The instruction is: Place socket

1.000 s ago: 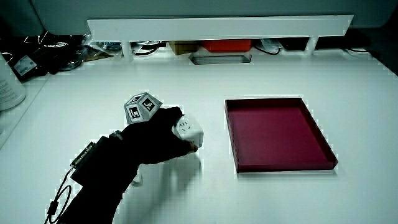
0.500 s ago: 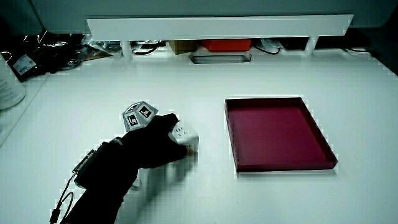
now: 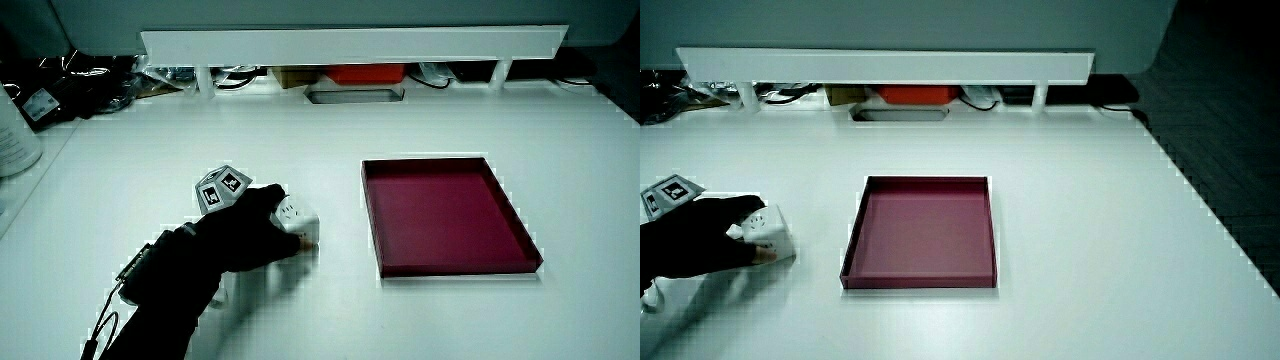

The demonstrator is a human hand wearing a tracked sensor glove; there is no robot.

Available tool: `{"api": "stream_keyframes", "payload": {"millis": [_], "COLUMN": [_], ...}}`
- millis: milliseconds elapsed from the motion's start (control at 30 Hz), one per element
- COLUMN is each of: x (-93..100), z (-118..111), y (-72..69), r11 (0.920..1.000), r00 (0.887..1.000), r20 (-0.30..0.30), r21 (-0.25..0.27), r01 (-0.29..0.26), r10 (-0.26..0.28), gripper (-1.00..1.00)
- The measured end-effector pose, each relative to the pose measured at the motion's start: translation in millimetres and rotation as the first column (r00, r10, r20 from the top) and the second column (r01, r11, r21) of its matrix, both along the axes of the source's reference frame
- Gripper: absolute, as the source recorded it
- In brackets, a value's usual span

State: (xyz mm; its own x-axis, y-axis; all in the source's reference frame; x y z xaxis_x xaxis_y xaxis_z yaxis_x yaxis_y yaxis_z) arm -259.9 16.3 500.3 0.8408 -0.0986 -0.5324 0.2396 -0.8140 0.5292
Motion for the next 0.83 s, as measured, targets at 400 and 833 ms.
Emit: {"api": "stream_keyframes", "payload": {"millis": [400,833], "x": [-4.7,-3.9], "z": [-38.1,-94.2], "y": [10.8,19.8], "r11": [0.9988,0.9843], "r00": [0.999,0.991], "r20": [0.011,0.074], "r21": [0.024,0.126], "r01": [-0.043,-0.123], "r10": [0.043,0.115], "gripper": [-1.0,-1.0]}}
